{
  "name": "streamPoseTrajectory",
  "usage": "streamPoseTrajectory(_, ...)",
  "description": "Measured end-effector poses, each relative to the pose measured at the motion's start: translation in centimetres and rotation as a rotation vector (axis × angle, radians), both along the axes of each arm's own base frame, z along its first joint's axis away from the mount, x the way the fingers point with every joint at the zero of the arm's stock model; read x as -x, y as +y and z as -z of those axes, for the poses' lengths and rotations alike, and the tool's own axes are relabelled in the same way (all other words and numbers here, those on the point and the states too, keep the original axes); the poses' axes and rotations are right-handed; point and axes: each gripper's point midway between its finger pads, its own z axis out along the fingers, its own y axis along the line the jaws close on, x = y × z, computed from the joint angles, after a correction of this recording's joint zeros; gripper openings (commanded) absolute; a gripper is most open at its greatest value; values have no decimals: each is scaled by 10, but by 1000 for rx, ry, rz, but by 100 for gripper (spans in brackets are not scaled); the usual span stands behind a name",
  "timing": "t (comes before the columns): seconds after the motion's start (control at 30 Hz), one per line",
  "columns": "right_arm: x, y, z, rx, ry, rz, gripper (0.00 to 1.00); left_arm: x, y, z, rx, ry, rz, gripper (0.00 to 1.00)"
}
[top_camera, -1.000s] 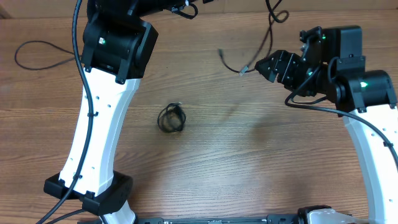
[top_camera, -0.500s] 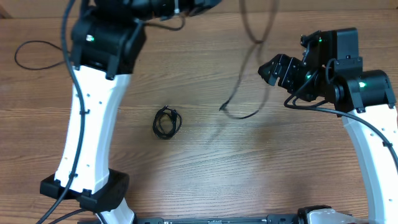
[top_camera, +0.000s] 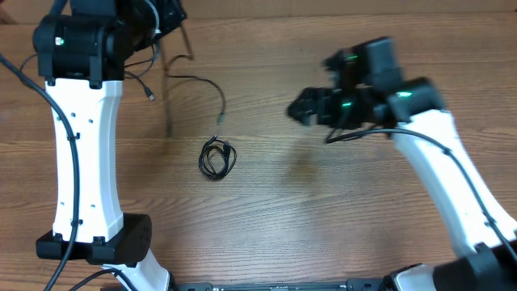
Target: Untangle cables
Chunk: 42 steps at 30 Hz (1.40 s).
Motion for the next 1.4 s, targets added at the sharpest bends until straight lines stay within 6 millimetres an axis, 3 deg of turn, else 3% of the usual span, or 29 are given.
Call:
streamPoseTrajectory(0.13, 13, 50, 27, 40, 11, -131, 84, 0, 25, 6, -90, 13, -69, 4)
streamPoseTrajectory(0.3, 29, 85, 65, 131, 50, -196, 84, 6, 37, 15, -153, 55, -103, 4)
streamPoseTrajectory(0.47, 32, 114, 101, 168, 63, -227, 83, 10, 41, 18, -172, 73, -114, 4)
streamPoseTrajectory(0.67, 32, 163, 111, 111, -30, -287, 80, 13, 42, 22, -179, 92, -117, 4)
streamPoseTrajectory(0.83, 46, 198, 124, 85, -68, -342, 78, 17, 43, 26, -183, 114, -115, 4)
streamPoseTrajectory(0.97, 52, 208, 142, 98, -53, -347, 76, 18, 43, 27, -186, 121, -113, 4)
streamPoseTrajectory(1.13, 51, 206, 164, 135, -20, -334, 75, 18, 43, 27, -186, 123, -113, 4)
streamPoseTrajectory(1.3, 47, 203, 175, 165, -21, -314, 44, 18, 43, 27, -186, 124, -113, 4)
streamPoseTrajectory(1.4, 45, 203, 175, 165, -30, -306, 39, 19, 43, 28, -188, 125, -115, 4)
